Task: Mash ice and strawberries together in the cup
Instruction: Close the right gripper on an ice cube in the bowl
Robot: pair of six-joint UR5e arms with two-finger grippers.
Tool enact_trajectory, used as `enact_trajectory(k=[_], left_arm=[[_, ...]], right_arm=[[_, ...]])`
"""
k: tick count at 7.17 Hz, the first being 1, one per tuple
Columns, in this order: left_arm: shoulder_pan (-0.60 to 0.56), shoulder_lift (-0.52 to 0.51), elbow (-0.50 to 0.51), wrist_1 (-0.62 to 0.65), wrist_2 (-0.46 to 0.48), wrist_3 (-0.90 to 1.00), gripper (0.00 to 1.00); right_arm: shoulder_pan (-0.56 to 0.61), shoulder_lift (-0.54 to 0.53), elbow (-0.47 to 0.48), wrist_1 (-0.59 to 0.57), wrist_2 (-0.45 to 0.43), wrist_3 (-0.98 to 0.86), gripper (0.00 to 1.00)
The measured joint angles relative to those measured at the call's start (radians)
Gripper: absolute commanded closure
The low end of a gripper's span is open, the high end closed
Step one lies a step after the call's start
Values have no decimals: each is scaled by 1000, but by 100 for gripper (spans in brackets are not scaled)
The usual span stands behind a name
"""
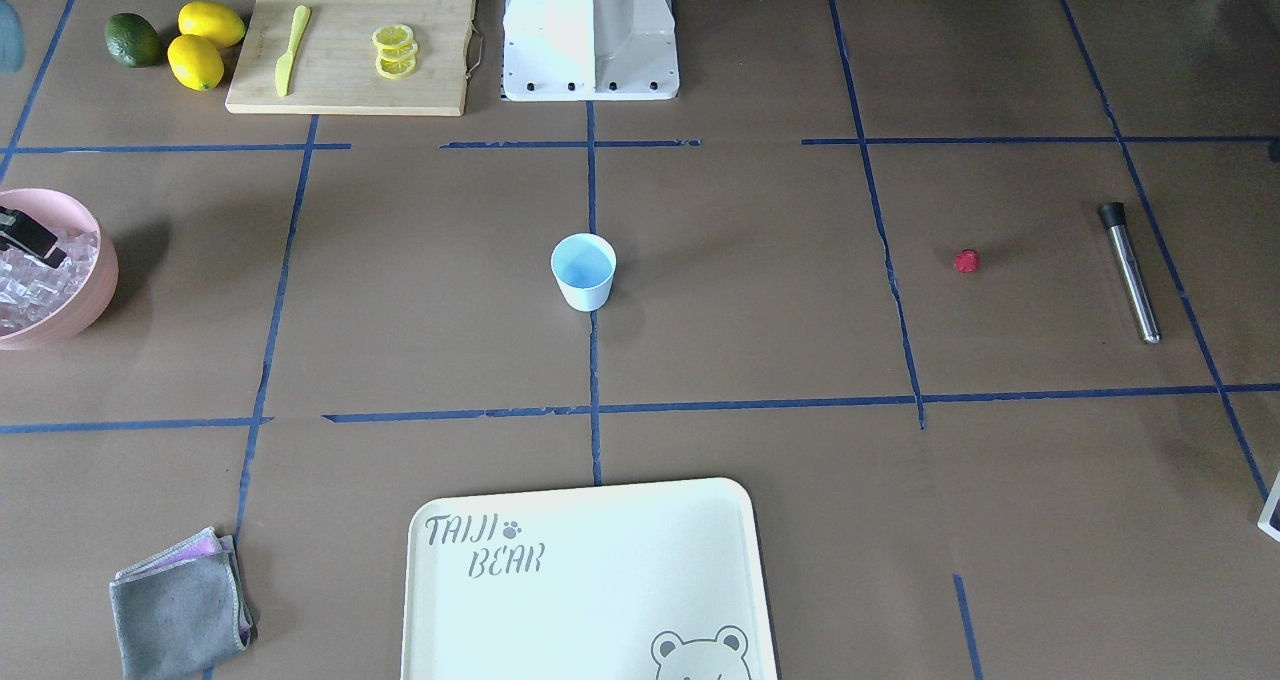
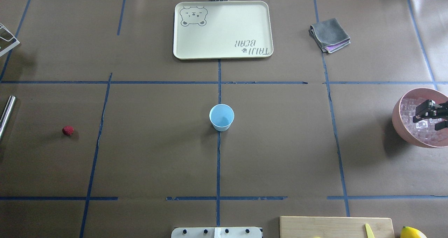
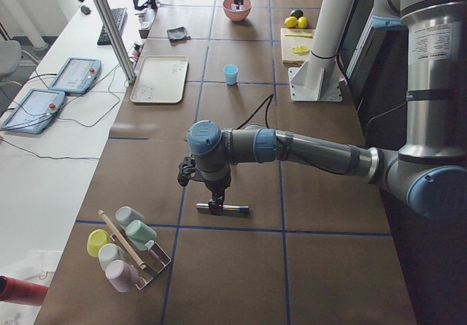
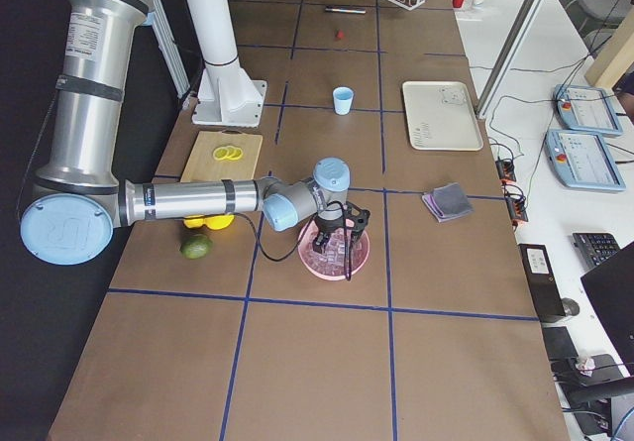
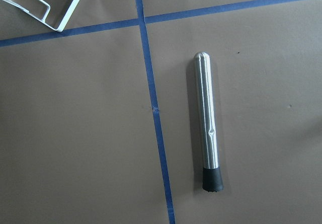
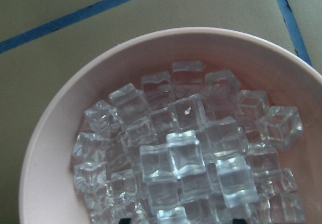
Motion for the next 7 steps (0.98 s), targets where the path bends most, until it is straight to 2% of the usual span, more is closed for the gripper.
enact_trajectory(k=[1,2,3,4,5,7], left_arm=[[0,0,0,0,0,-1,0],[0,0,-1,0,0,-1,0],[0,0,-2,0,0,0,0],[0,0,-3,0,0,-1,0],[0,0,-4,0,0,-1,0],[-1,0,-4,0,0,-1,0]], right_arm=[[-2,0,0,1,0,6,43],[-4,0,0,1,1,8,51],[-5,0,0,1,2,10,70],[-6,0,1,1,2,11,95],[-7,0,1,1,2,9,100],[-8,1,23,1,16,8,100]])
